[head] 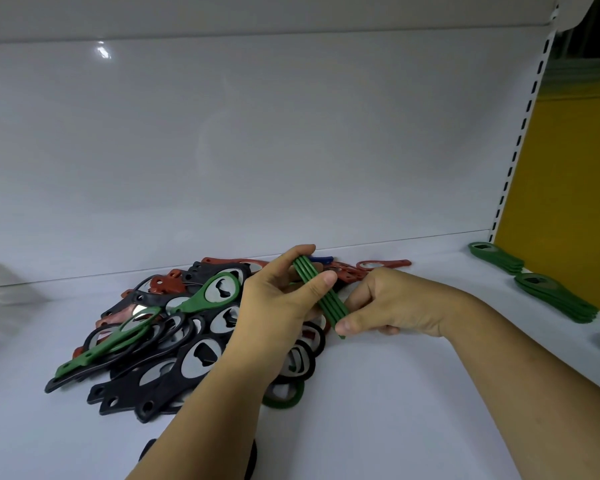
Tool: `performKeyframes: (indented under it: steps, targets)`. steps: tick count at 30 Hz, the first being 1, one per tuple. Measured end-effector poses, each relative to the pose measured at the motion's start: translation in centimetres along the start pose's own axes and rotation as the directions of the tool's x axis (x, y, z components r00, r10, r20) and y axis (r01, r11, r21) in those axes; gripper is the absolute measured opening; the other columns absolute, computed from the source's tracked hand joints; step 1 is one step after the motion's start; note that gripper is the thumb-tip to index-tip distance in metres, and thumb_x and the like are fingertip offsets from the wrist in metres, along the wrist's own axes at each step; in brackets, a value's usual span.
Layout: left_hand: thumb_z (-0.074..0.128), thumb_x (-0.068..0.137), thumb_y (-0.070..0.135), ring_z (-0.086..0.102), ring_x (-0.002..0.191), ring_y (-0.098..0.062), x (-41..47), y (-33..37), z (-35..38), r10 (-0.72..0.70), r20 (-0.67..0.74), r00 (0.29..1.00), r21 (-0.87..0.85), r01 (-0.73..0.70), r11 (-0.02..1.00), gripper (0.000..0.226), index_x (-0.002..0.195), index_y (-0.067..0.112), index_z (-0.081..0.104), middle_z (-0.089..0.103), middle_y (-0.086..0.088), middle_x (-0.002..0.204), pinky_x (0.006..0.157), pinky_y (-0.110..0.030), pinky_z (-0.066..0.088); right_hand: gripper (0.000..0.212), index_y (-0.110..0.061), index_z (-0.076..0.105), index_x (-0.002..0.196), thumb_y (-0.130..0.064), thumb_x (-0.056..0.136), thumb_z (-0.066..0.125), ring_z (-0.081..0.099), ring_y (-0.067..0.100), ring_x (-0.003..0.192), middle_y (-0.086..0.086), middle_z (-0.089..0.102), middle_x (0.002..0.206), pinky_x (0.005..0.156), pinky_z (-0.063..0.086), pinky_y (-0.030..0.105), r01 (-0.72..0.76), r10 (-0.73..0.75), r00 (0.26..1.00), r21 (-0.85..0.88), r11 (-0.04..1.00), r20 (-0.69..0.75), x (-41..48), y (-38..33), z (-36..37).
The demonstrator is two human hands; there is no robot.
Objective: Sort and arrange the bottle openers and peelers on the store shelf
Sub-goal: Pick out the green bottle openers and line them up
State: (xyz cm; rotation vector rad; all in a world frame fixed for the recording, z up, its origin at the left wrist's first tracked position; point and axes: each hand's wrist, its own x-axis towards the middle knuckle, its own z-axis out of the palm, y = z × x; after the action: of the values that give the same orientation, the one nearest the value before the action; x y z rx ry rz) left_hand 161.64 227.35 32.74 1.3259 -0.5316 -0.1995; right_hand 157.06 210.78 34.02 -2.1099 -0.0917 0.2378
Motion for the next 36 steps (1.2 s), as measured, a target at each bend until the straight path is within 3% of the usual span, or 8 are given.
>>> performKeyframes:
  steps: [7, 11, 15, 19, 24, 29, 33, 36]
  targets:
    - [0.072, 0.068, 0.015, 0.070, 0.082, -0.020, -0.2, 0.7, -0.1, 0.092, -0.031, 0.995, -0.028, -0.093, 0.995, 0.039, 0.105, 0.023, 0.066, 0.070, 0.004, 0.074, 0.073, -0.037, 0.060, 0.038, 0.012, 0.065, 0.080, -0.023, 0.075, 0.077, 0.032, 0.005, 0.048, -0.002, 0.034, 0.053, 0.050, 0.025, 0.018, -0.029, 0.015, 0.978, -0.063, 0.998, -0.206, -0.3, -1.2, 0.9]
    - [0.072, 0.062, 0.024, 0.069, 0.097, -0.018, -0.1, 0.3, 0.0, 0.057, -0.035, 0.998, -0.078, -0.059, 0.995, 0.051, 0.112, 0.031, 0.065, 0.072, 0.005, 0.096, 0.082, -0.036, 0.057, 0.028, 0.002, 0.070, 0.070, -0.025, 0.071, 0.078, 0.041, 0.010, 0.060, 0.005, 0.046, 0.062, 0.062, 0.031, 0.026, -0.048, 0.027, 0.966, -0.075, 0.996, -0.255, -1.3, -1.7, 0.7]
    - [0.074, 0.067, 0.030, 0.053, 0.120, -0.007, -0.3, 0.0, 1.0, -0.019, 0.016, 1.000, 0.072, 0.018, 0.997, 0.074, 0.137, 0.029, 0.047, 0.055, 0.009, 0.132, 0.090, -0.021, 0.045, 0.034, -0.020, 0.063, 0.041, -0.021, 0.072, 0.077, 0.038, 0.000, 0.042, -0.015, 0.040, 0.041, 0.050, 0.029, 0.017, -0.231, 0.187, 0.930, -0.107, 0.967, -0.317, -3.4, -0.5, -1.3]
    - [0.074, 0.079, 0.021, 0.054, 0.116, -0.009, -0.4, -0.4, 1.5, -0.016, 0.017, 1.000, 0.247, 0.011, 0.969, 0.055, 0.130, 0.026, 0.055, 0.058, 0.015, 0.122, 0.089, -0.024, 0.042, 0.027, -0.006, 0.059, 0.053, -0.022, 0.063, 0.078, 0.040, 0.013, 0.050, -0.001, 0.042, 0.050, 0.047, 0.025, 0.019, -0.488, 0.371, 0.774, -0.109, 0.866, -0.513, -4.5, 2.7, -4.7]
    - [0.072, 0.082, 0.020, 0.058, 0.112, -0.006, -0.8, -1.4, 2.3, -0.007, 0.108, 0.994, 0.409, -0.038, 0.912, 0.057, 0.133, 0.033, 0.050, 0.063, 0.019, 0.113, 0.090, -0.017, 0.043, 0.030, -0.010, 0.052, 0.071, -0.022, 0.060, 0.077, 0.047, 0.014, 0.057, 0.001, 0.047, 0.064, 0.047, 0.032, 0.021, -0.675, 0.388, 0.589, -0.167, 0.719, -0.709, -4.3, 5.9, -9.1]
    - [0.067, 0.085, 0.020, 0.059, 0.084, 0.012, -0.7, -1.8, 2.4, -0.005, 0.193, 0.981, 0.504, -0.095, 0.859, 0.053, 0.131, 0.037, 0.047, 0.068, 0.014, 0.087, 0.069, 0.001, 0.042, 0.026, -0.017, 0.046, 0.063, -0.017, 0.067, 0.073, 0.047, 0.012, 0.056, -0.002, 0.049, 0.065, 0.046, 0.033, 0.019, -0.747, 0.402, 0.552, -0.219, 0.627, -0.730, -2.8, 6.6, -11.5]
    - [0.065, 0.086, 0.020, 0.058, 0.080, 0.013, -0.8, -1.9, 2.6, -0.054, 0.259, 0.965, 0.549, -0.101, 0.829, 0.043, 0.114, 0.047, 0.046, 0.061, 0.035, 0.085, 0.073, -0.005, 0.045, 0.026, -0.012, 0.050, 0.068, -0.022, 0.063, 0.073, 0.052, 0.017, 0.062, 0.002, 0.052, 0.069, 0.046, 0.032, 0.020, -0.804, 0.426, 0.529, -0.272, 0.529, -0.734, -1.4, 6.8, -12.6]
    - [0.064, 0.087, 0.023, 0.058, 0.078, 0.011, -0.8, -2.0, 2.7, -0.088, 0.298, 0.950, 0.580, -0.107, 0.808, 0.046, 0.110, 0.055, 0.041, 0.062, 0.032, 0.084, 0.082, -0.012, 0.049, 0.025, -0.010, 0.056, 0.075, -0.023, 0.061, 0.073, 0.056, 0.020, 0.068, 0.004, 0.056, 0.072, 0.047, 0.034, 0.020, -0.808, 0.419, 0.546, -0.322, 0.493, -0.726, -0.6, 7.1, -13.2]
